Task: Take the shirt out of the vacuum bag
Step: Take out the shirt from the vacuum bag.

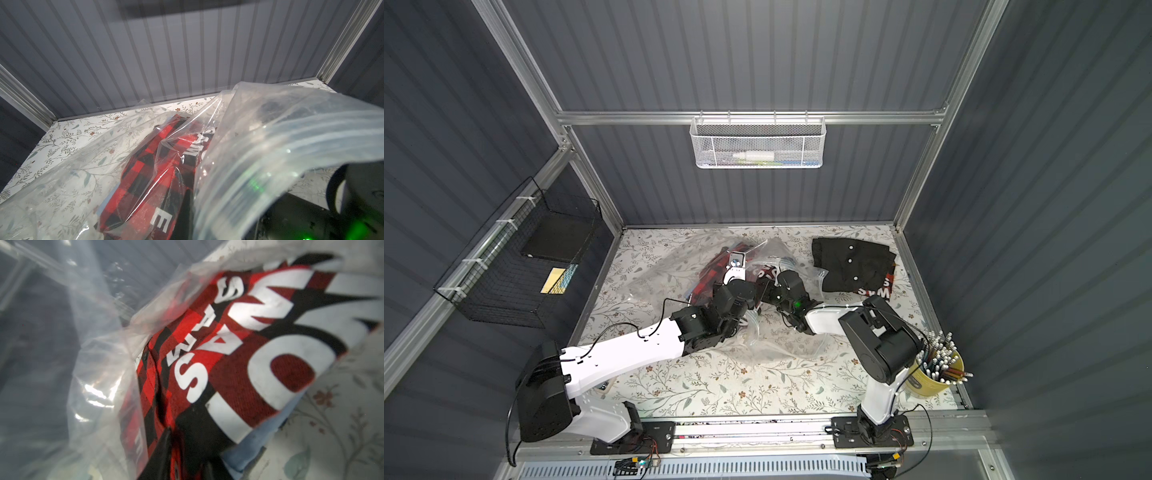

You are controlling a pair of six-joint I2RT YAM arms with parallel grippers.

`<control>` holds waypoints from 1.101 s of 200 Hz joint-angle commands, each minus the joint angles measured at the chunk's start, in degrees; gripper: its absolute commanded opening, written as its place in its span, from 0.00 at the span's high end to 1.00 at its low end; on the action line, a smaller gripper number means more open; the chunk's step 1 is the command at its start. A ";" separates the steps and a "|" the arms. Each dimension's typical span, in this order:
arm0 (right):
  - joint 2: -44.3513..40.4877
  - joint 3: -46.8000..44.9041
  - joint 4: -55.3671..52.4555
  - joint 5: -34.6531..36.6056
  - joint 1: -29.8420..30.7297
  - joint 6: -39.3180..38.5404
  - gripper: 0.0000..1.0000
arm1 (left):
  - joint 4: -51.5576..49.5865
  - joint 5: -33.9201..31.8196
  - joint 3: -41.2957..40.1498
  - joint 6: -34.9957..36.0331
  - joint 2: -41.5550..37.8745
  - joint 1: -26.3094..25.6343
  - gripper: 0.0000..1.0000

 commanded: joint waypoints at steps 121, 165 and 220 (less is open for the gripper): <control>-1.77 1.30 8.02 -2.50 1.04 2.03 1.00 | 0.69 -1.63 -1.24 -1.25 -2.13 -0.12 1.00; -11.47 -4.16 3.11 -1.75 1.55 -0.20 1.00 | 0.79 -1.68 -1.33 -1.12 -1.72 -0.03 1.00; -24.60 -9.92 -3.31 -0.56 1.86 -2.21 1.00 | 0.79 -1.76 -1.85 -1.09 -1.67 -0.03 1.00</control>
